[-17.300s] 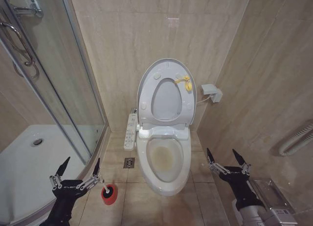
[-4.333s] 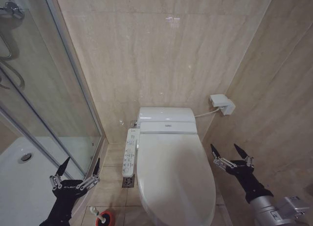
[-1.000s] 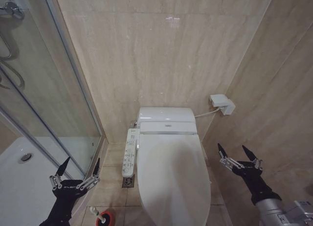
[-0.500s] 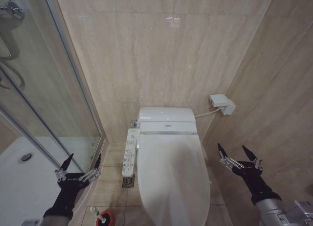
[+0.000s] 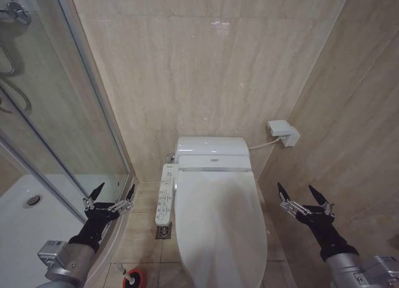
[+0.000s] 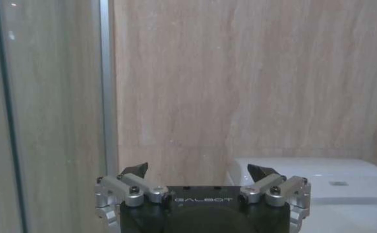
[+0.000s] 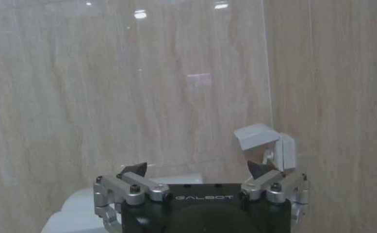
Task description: Open the toilet lid, clean the toilet bowl with a toilet brush, close the toilet lid, and flush.
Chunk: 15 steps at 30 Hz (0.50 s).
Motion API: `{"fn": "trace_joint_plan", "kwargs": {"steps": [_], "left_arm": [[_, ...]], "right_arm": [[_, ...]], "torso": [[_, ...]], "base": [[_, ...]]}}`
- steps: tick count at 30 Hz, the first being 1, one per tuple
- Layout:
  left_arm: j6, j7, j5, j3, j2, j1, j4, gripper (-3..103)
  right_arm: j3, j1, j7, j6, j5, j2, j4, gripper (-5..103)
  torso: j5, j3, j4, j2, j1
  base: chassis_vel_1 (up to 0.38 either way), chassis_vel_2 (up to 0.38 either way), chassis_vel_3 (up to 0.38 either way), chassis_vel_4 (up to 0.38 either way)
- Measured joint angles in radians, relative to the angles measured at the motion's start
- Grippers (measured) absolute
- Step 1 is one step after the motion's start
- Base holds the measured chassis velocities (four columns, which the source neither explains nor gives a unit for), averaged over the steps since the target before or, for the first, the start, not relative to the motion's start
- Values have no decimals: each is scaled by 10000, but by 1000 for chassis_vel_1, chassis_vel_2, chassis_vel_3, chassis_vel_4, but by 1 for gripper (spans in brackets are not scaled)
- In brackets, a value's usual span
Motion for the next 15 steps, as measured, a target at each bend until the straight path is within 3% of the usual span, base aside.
{"fn": "trace_joint_plan", "kwargs": {"steps": [10, 15], "left_arm": [[-805, 316, -232, -109, 511, -335, 872, 103], [-1230, 524, -421, 65, 1012, -931, 1891, 103]], "right_arm": [[0, 0, 0, 0, 0, 0, 0, 100], [0, 0, 0, 0, 0, 0, 0, 100]], "torso": [[-1, 0, -2, 0, 1], [0, 0, -2, 0, 0]], "base": [[0, 0, 0, 0], [0, 0, 0, 0]]}}
